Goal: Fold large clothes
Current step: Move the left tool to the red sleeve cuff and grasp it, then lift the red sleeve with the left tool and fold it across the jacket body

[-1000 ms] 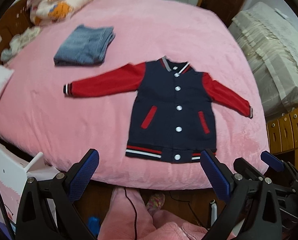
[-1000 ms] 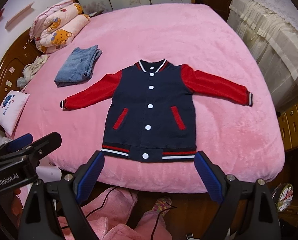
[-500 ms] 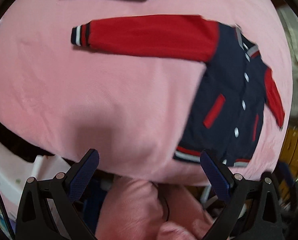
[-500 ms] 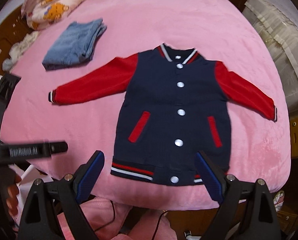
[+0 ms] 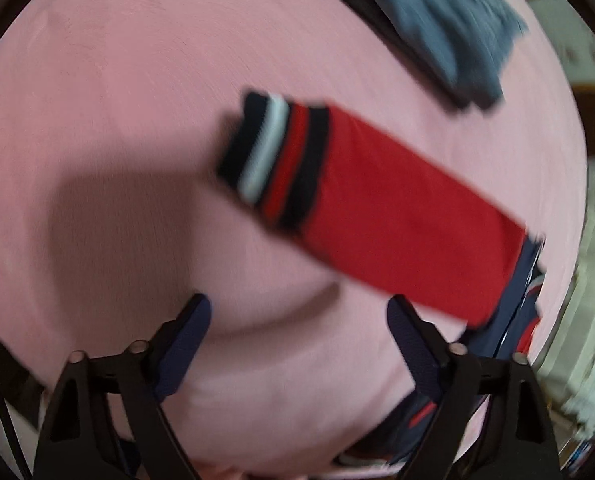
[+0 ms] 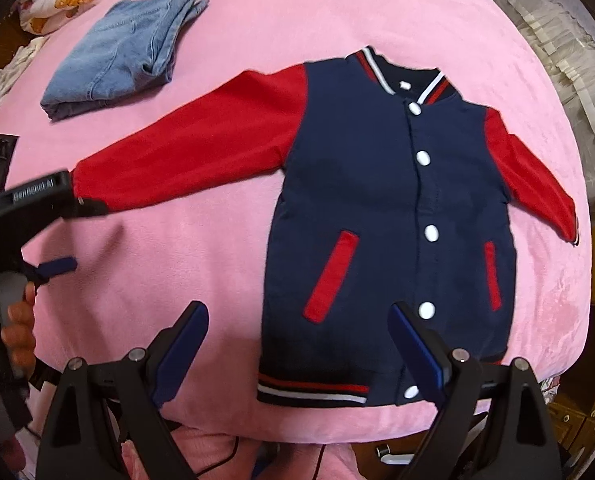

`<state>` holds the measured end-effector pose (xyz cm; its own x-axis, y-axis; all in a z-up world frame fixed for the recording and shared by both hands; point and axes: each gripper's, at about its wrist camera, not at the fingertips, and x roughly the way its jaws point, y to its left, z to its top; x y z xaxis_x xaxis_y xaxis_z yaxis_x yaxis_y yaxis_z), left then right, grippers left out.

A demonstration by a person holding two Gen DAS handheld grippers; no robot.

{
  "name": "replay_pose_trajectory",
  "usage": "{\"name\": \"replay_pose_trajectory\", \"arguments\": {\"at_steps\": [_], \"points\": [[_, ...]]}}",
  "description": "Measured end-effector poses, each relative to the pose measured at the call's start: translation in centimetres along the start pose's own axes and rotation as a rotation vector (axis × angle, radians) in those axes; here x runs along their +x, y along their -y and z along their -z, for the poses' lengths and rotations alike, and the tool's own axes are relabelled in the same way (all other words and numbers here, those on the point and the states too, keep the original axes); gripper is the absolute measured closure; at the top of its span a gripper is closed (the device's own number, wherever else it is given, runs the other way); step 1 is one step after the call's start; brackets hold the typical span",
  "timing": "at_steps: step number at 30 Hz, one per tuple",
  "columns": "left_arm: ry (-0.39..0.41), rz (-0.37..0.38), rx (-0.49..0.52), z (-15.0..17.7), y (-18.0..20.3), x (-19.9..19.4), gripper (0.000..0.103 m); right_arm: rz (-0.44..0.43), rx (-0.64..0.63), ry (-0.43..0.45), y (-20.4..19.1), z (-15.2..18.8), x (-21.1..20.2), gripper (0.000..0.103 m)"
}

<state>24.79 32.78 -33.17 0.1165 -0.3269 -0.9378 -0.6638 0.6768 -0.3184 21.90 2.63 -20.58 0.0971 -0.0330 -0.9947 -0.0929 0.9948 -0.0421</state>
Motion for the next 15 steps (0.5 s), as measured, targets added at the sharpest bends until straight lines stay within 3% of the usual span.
{"name": "replay_pose_trajectory", "arguments": {"at_steps": [4, 11, 15], "points": [[0.085, 0.079, -0.057, -0.9, -1.9, 0.4, 0.037, 0.005, -0.024, -0.017, -1.2, 0.3, 1.3, 0.012], [0.188, 0.204, -0.088, -0.8, -3.7, 1.1, 0.076, -0.018, -0.037, -0.025, -2.6, 1.2, 2.2, 0.012], [0.248, 0.231, -0.094, -0.9, -3.0, 0.0, 0.085, -0.037, -0.046, -0.024, -2.9, 1.6, 2.5, 0.012]]}}
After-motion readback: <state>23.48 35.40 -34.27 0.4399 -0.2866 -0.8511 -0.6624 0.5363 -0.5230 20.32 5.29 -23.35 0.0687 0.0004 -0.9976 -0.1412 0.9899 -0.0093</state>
